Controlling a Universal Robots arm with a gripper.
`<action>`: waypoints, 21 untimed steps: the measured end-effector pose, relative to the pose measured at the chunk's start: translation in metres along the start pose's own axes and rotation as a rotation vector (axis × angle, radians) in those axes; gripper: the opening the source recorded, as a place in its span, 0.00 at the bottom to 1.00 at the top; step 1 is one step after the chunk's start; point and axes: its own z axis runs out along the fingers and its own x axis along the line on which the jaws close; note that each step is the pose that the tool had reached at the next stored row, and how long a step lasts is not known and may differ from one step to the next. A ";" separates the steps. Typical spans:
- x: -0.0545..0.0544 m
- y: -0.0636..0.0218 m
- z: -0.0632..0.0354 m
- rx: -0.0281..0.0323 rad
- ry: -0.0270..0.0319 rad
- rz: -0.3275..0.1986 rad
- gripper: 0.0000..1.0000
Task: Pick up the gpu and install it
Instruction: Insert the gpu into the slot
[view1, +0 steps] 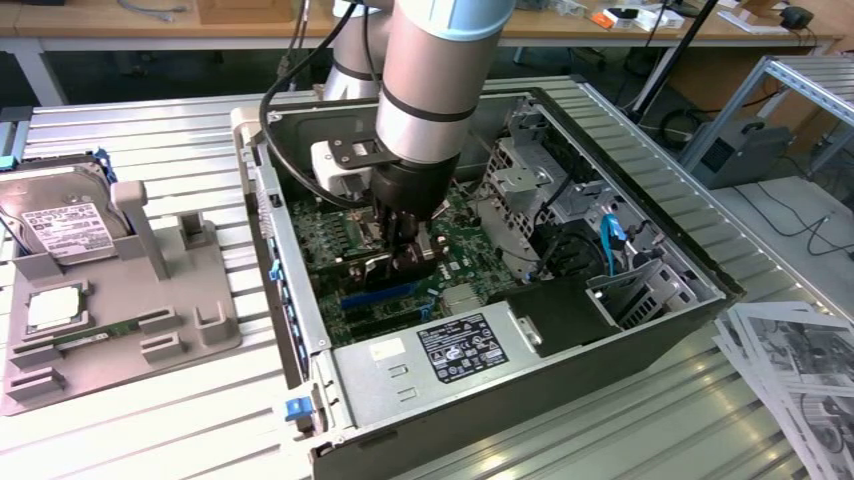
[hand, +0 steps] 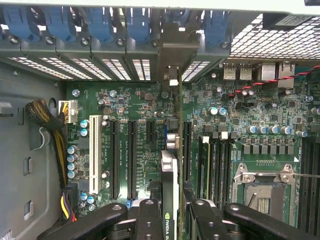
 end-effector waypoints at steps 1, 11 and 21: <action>0.000 0.0000 0.0000 0.0000 0.0001 0.000 0.27; 0.000 0.0004 0.0000 0.0003 -0.0002 0.011 0.27; 0.000 0.0028 0.0001 0.0003 -0.0009 0.011 0.27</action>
